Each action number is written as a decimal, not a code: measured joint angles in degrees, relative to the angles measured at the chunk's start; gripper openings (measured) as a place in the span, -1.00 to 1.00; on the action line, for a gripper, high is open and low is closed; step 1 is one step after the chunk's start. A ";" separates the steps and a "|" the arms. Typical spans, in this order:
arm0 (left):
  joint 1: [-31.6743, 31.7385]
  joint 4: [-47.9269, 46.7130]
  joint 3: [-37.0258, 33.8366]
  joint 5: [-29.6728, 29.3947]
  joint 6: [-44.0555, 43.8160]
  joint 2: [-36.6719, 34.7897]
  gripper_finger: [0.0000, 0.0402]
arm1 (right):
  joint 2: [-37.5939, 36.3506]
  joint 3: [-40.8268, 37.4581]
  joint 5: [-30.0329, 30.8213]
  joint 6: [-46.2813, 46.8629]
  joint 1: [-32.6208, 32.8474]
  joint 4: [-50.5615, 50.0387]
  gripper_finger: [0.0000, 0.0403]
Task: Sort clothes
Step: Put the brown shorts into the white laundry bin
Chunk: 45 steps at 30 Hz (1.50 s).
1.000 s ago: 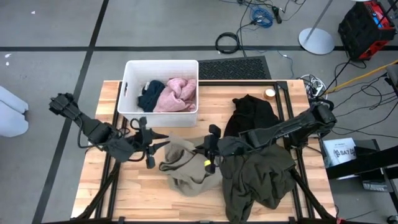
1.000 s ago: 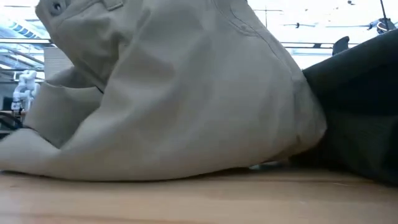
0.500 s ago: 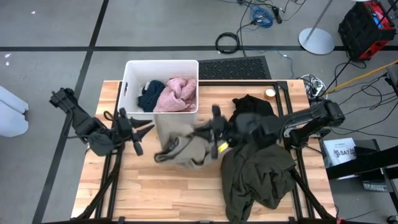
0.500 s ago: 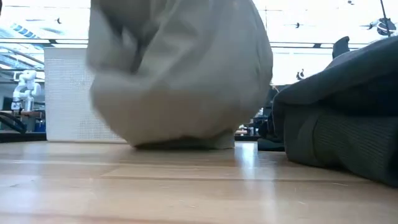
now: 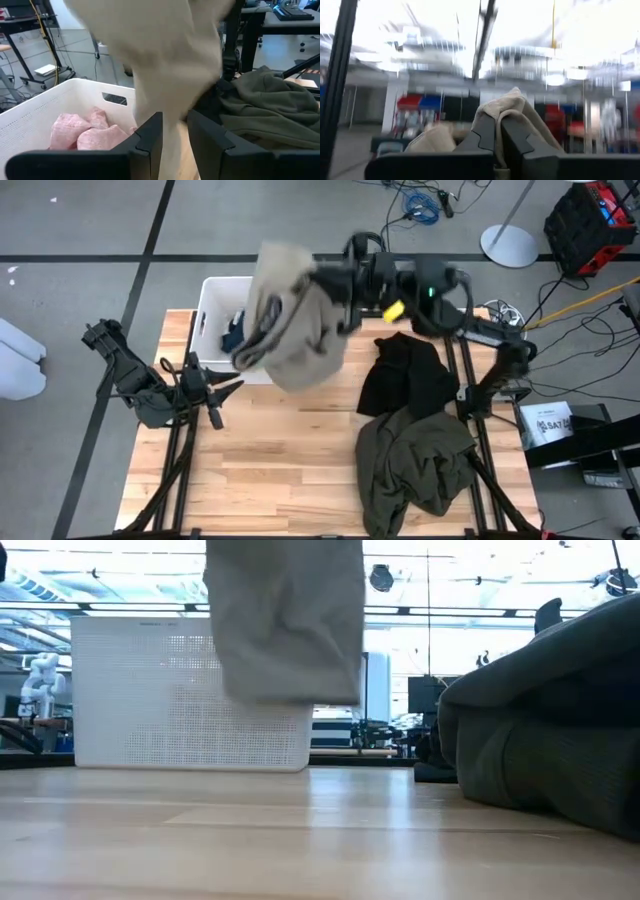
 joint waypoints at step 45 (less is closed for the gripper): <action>7.58 9.62 0.00 1.27 10.80 0.11 -0.50 | 14.45 21.83 -49.59 35.31 -12.76 12.10 -1.00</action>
